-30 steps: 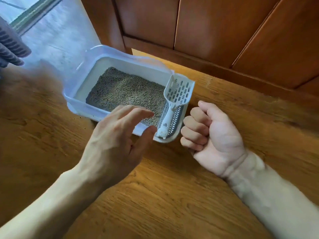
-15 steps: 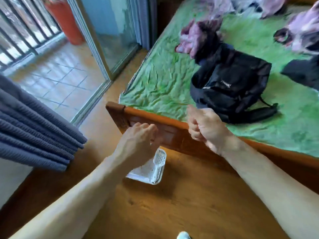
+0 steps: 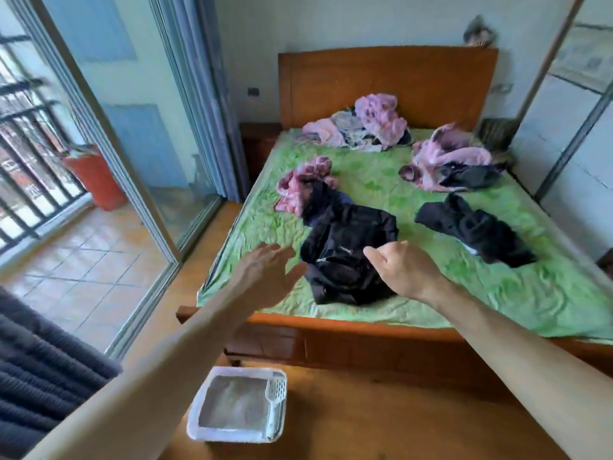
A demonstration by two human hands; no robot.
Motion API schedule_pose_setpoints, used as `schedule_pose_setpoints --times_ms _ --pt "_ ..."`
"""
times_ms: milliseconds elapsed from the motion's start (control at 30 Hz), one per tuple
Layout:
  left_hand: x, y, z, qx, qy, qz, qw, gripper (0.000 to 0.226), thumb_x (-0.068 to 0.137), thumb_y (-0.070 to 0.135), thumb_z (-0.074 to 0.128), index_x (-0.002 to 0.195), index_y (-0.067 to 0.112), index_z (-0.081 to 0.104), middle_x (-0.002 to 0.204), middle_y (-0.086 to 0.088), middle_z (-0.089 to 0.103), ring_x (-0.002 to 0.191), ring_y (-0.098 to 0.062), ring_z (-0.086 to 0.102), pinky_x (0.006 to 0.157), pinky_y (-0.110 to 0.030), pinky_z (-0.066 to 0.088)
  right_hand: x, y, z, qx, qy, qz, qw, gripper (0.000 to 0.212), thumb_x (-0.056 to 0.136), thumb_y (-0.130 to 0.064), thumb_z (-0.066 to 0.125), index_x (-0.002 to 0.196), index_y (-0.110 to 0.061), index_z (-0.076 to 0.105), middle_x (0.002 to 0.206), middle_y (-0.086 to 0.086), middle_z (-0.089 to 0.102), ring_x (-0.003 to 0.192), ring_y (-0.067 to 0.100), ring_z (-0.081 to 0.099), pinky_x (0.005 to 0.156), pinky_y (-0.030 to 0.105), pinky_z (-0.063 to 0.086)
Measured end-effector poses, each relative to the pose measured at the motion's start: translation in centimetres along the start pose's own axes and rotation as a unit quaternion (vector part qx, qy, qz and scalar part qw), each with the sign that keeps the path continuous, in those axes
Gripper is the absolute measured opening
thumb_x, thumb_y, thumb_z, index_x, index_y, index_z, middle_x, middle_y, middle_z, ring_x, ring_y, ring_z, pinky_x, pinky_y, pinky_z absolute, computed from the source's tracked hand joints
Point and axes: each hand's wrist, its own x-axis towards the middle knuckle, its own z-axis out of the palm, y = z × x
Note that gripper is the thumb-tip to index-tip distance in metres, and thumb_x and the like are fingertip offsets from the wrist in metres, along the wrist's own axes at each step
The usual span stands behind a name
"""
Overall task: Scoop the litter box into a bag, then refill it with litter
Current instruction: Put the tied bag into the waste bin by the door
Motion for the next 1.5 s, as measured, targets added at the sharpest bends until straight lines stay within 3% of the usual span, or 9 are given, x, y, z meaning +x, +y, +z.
schedule_pose_setpoints --times_ms 133,267,567,700,800,967,1200,1367,1500 --pt "1.5 1.5 -0.9 -0.025 0.004 0.047 0.999 0.061 0.093 0.068 0.025 0.115 0.024 0.060 0.112 0.001 0.064 0.108 -0.020 0.052 0.088 -0.042 0.049 -1.0 1.6 -1.7 -0.043 0.045 0.037 0.997 0.060 0.099 -0.043 0.040 0.049 -0.014 0.025 0.043 0.001 0.030 0.041 0.020 0.032 0.045 0.032 0.030" --pt "3.7 3.1 -0.5 -0.057 -0.020 0.102 0.993 0.051 0.097 0.062 0.035 0.109 0.019 0.061 0.108 0.000 0.061 0.103 -0.020 0.053 0.083 -0.042 0.050 -2.4 2.0 -3.3 -0.066 0.094 0.109 0.987 0.062 0.099 -0.040 0.044 0.045 -0.014 0.027 0.040 0.000 0.030 0.040 0.022 0.036 0.045 0.031 0.025" --pt "6.1 12.3 0.4 -0.071 -0.040 0.298 0.951 0.055 0.099 0.062 0.036 0.123 0.018 0.058 0.125 -0.007 0.059 0.121 -0.028 0.048 0.094 -0.043 0.047 -10.9 1.1 -7.0 -0.202 0.172 0.257 0.929 0.061 0.100 -0.043 0.037 0.046 -0.016 0.036 0.041 -0.002 0.037 0.042 0.019 0.043 0.043 0.030 0.023" --pt "4.0 20.4 1.0 -0.062 -0.057 0.413 0.907 0.063 0.098 0.066 0.031 0.143 0.023 0.045 0.147 -0.004 0.049 0.135 -0.027 0.041 0.105 -0.044 0.042 -19.1 1.9 -8.8 -0.236 0.192 0.347 0.887 0.060 0.100 -0.047 0.034 0.049 -0.016 0.039 0.054 0.009 0.054 0.061 0.032 0.056 0.055 0.032 0.032" --pt "1.2 27.6 0.5 -0.062 -0.075 0.485 0.869 0.070 0.097 0.068 0.030 0.152 0.025 0.033 0.160 -0.007 0.033 0.145 -0.029 0.031 0.113 -0.046 0.033 -26.4 3.0 -10.7 -0.239 0.226 0.418 0.847 0.061 0.100 -0.047 0.035 0.046 -0.018 0.032 0.047 0.004 0.040 0.055 0.032 0.045 0.056 0.032 0.030" --pt "-4.5 39.9 1.9 -0.039 -0.089 0.561 0.822 0.066 0.097 0.066 0.035 0.150 0.028 0.034 0.159 -0.002 0.033 0.144 -0.027 0.032 0.114 -0.045 0.032 -39.1 7.3 -13.1 -0.249 0.257 0.538 0.764 0.060 0.099 -0.049 0.034 0.049 -0.017 0.031 0.047 -0.003 0.032 0.055 0.028 0.040 0.055 0.033 0.031" --pt "-14.3 56.4 4.2 -0.010 -0.143 0.622 0.770 0.060 0.102 0.056 0.037 0.153 0.026 0.033 0.163 0.001 0.027 0.150 -0.023 0.024 0.118 -0.044 0.026 -55.4 13.7 -17.2 -0.205 0.273 0.621 0.706 0.059 0.099 -0.051 0.025 0.054 -0.016 0.041 0.054 0.004 0.050 0.058 0.023 0.053 0.061 0.040 0.048" --pt "-18.7 66.2 5.0 -0.006 -0.140 0.660 0.738 0.057 0.102 0.057 0.038 0.149 0.025 0.037 0.158 0.003 0.033 0.146 -0.022 0.029 0.115 -0.041 0.032 -63.6 15.9 -20.5 -0.198 0.272 0.679 0.653 0.052 0.102 -0.044 0.030 0.070 -0.012 0.056 0.059 -0.006 0.042 0.057 0.009 0.041 0.062 0.031 0.033" --pt "-20.6 74.5 6.7 -0.010 -0.141 0.690 0.710 0.055 0.101 0.055 0.039 0.147 0.024 0.040 0.159 0.003 0.032 0.148 -0.021 0.025 0.115 -0.041 0.032 -69.0 20.2 -22.6 -0.195 0.276 0.712 0.615 0.050 0.101 -0.045 0.033 0.055 -0.024 0.040 0.056 -0.007 0.043 0.055 0.009 0.042 0.058 0.028 0.029"
